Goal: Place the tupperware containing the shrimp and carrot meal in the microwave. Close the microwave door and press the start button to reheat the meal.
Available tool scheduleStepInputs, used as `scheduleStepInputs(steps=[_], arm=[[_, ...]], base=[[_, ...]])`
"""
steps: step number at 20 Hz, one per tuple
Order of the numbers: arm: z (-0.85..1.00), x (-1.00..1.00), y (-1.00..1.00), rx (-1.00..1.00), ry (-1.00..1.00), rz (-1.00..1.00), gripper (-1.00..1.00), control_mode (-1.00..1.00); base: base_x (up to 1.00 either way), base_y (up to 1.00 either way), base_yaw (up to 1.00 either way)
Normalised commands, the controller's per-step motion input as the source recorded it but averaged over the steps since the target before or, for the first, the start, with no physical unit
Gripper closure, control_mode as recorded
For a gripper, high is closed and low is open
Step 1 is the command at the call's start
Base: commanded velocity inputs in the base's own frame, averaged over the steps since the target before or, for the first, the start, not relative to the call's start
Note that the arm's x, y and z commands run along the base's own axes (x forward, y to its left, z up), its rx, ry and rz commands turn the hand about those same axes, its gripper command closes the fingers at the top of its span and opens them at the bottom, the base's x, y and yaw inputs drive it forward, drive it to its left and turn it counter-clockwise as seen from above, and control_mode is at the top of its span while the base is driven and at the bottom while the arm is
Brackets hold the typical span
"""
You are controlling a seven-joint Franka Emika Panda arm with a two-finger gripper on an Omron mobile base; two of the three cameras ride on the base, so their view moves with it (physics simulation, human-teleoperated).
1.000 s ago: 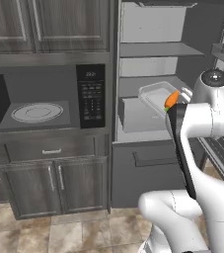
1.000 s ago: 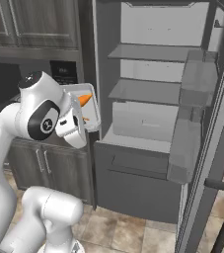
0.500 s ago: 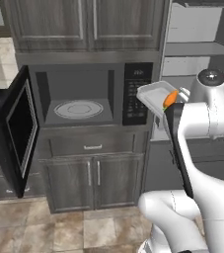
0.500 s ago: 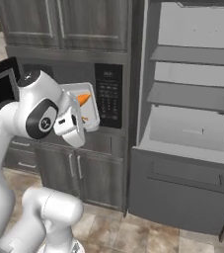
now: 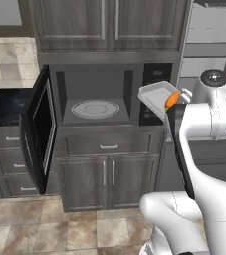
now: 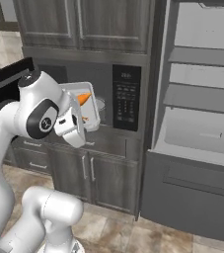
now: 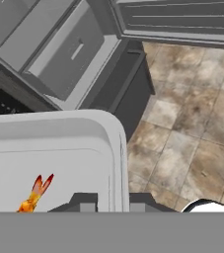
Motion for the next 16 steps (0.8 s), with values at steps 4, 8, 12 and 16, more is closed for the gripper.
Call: scheduleStepInputs(steps=[4,8,12,16], arm=[[0.0,0.0,0.0,0.0,0.0,0.0,1.0,1.0],[0.0,0.0,0.0,0.0,0.0,0.0,1.0,1.0],[0.0,0.0,0.0,0.0,0.0,0.0,1.0,1.0],[0.0,0.0,0.0,0.0,0.0,0.0,1.0,1.0]], base=[[0.0,0.32,0.1],[0.03,0.13,0.11],[0.13,0.0,0.11],[0.22,0.0,0.12]])
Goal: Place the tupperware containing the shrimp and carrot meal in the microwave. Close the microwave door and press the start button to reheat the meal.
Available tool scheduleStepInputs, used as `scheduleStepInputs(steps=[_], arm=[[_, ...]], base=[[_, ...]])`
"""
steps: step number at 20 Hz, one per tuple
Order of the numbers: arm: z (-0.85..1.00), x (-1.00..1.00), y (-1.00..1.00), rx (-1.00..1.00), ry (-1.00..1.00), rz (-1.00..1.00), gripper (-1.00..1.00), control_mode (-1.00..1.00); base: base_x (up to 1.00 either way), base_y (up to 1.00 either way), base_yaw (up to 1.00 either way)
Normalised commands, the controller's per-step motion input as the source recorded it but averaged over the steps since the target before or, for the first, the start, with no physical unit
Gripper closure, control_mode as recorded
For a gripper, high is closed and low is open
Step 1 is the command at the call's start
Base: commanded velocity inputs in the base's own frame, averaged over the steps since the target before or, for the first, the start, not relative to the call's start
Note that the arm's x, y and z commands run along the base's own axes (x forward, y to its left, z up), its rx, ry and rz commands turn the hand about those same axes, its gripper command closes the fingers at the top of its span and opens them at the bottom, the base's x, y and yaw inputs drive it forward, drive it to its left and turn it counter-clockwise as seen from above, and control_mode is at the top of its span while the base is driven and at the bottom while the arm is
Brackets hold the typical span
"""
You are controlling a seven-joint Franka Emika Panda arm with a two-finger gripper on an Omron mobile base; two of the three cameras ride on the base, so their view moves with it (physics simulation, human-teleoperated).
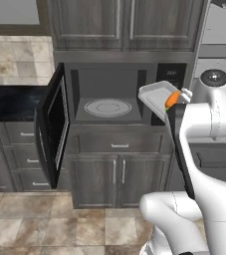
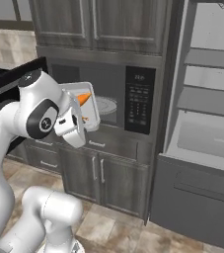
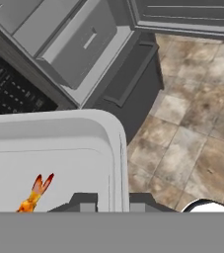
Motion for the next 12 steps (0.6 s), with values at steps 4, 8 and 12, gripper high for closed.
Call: scheduleStepInputs(steps=[4,8,12], arm=[[0.0,0.0,0.0,0.0,0.0,0.0,1.0,1.0],[0.0,0.0,0.0,0.0,0.0,0.0,1.0,1.0],[0.0,0.0,0.0,0.0,0.0,0.0,1.0,1.0]], base=[[0.28,0.0,0.14],[0.36,0.0,0.14],[0.42,0.0,0.14]])
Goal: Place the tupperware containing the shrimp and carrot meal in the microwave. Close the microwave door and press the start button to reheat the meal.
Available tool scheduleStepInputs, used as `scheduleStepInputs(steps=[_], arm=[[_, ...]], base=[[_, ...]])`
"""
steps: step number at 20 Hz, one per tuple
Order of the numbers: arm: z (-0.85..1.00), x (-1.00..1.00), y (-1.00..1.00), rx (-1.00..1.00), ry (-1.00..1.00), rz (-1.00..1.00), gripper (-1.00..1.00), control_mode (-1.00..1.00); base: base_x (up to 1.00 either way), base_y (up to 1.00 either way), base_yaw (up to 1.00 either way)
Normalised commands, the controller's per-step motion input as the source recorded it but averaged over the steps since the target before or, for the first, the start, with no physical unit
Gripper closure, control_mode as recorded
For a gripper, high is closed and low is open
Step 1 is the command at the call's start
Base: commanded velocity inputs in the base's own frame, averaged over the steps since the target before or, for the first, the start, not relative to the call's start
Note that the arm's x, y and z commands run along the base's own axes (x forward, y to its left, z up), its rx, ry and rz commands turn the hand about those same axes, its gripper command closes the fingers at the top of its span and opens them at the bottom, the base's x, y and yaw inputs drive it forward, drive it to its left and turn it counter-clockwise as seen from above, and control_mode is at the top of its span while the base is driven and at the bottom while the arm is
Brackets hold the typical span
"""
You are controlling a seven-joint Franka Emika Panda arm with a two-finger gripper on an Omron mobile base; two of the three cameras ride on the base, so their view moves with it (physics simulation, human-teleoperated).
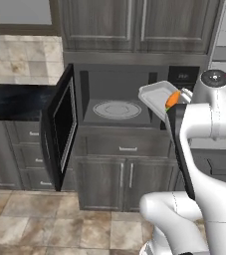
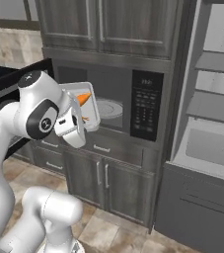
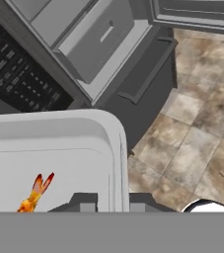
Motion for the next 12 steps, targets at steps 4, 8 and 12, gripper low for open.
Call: scheduleStepInputs(steps=[4,8,12], arm=[[0.0,0.0,0.0,0.0,0.0,0.0,1.0,1.0],[0.0,0.0,0.0,0.0,0.0,0.0,1.0,1.0],[0.0,0.0,0.0,0.0,0.0,0.0,1.0,1.0]], base=[[0.35,0.0,0.13],[0.36,0.0,0.13],[0.38,0.0,0.13]])
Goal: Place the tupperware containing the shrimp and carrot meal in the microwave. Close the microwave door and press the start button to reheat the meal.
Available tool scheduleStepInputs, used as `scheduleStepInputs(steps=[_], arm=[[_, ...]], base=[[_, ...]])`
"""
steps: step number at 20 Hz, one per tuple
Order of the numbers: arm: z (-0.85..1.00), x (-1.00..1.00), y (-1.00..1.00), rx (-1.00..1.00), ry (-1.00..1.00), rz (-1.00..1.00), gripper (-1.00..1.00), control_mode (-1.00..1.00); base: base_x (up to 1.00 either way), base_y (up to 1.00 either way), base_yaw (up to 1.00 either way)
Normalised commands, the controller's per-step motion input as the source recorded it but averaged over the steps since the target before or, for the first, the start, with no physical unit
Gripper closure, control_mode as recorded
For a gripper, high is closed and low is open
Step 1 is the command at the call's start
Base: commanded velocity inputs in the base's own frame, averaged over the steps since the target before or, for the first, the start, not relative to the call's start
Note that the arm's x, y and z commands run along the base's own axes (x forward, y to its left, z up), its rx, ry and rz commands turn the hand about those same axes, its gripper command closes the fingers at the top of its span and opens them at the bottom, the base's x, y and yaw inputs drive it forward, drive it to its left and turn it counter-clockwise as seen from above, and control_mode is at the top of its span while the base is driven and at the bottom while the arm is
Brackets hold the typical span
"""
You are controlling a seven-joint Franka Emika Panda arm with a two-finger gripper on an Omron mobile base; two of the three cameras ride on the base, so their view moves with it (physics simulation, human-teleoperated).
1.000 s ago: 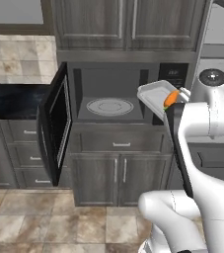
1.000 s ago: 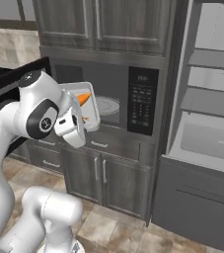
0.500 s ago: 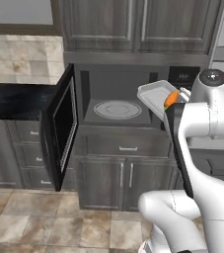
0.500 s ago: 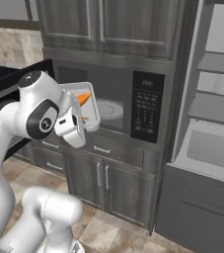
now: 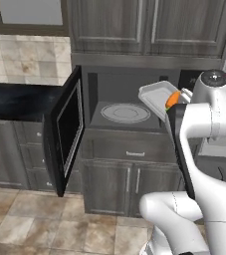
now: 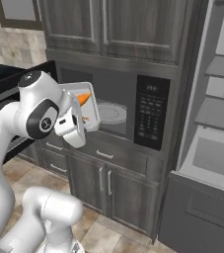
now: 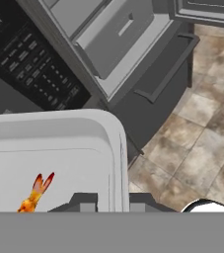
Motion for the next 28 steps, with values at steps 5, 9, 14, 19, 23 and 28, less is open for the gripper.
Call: scheduleStepInputs(steps=[5,9,14,19,23,28], arm=[[0.0,0.0,0.0,0.0,0.0,0.0,1.0,1.0],[0.0,0.0,0.0,0.0,0.0,0.0,1.0,1.0],[-0.01,0.0,0.0,0.0,0.02,0.04,1.0,-1.0],[-0.03,0.0,0.0,0.0,0.02,0.06,1.0,-1.0],[-0.08,0.08,0.0,0.0,0.02,0.01,1.0,-1.0],[-0.2,0.22,0.0,0.0,0.06,0.0,1.0,-1.0]], base=[[0.35,0.0,0.13],[0.18,0.0,0.12],[0.01,0.0,0.05],[0.0,0.0,0.0],[0.0,0.0,0.0],[0.0,0.0,0.0]])
